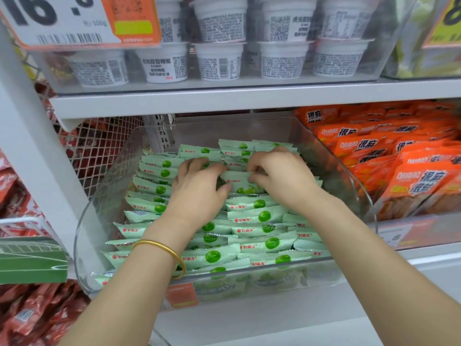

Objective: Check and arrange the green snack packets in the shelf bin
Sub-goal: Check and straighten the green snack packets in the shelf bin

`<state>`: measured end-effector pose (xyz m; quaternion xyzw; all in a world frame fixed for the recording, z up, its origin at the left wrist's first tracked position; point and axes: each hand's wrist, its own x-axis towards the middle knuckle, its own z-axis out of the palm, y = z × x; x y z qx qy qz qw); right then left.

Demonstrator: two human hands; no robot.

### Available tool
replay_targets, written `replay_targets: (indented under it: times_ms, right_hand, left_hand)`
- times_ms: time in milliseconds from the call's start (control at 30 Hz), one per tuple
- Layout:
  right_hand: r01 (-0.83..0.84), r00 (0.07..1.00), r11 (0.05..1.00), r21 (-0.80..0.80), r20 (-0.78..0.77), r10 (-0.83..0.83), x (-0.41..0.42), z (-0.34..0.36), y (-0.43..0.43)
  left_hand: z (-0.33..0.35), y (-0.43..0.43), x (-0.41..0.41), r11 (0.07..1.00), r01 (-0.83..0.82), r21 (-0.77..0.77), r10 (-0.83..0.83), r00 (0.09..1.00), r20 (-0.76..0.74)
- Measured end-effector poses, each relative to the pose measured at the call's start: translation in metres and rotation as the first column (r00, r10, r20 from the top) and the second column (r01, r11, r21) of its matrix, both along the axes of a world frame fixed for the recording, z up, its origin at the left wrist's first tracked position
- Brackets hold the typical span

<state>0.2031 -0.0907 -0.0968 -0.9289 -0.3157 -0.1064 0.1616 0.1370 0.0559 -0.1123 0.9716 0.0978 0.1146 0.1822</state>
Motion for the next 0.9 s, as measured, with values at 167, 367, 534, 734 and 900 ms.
replay_targets:
  times_ms: [167, 367, 534, 734, 900]
  right_hand:
    - [-0.04, 0.999, 0.924, 0.381, 0.044, 0.026, -0.009, 0.011, -0.01]
    - [-0.234, 0.971, 0.722, 0.652, 0.2, 0.134, -0.032, 0.025, -0.026]
    - [-0.227, 0.931, 0.568, 0.791, 0.006, 0.364, -0.041, 0.023, -0.037]
    - [-0.124, 0.895, 0.548, 0.827, -0.145, 0.421, -0.054, 0.021, -0.035]
    - [0.019, 0.833, 0.466, 0.884, -0.272, 0.481, -0.055, 0.018, -0.035]
  left_hand:
    - [0.009, 0.002, -0.006, 0.981, 0.054, -0.186, -0.014, 0.978, 0.21]
    - [0.03, -0.01, -0.032, 0.796, 0.296, -0.529, -0.125, 0.934, 0.335]
    - [0.036, -0.015, -0.05, 0.634, 0.322, -0.703, -0.1, 0.936, 0.338]
    - [0.037, -0.012, -0.063, 0.529, 0.35, -0.773, -0.23, 0.936, 0.266]
    - [0.037, -0.008, -0.067, 0.475, 0.384, -0.792, -0.336, 0.911, 0.24]
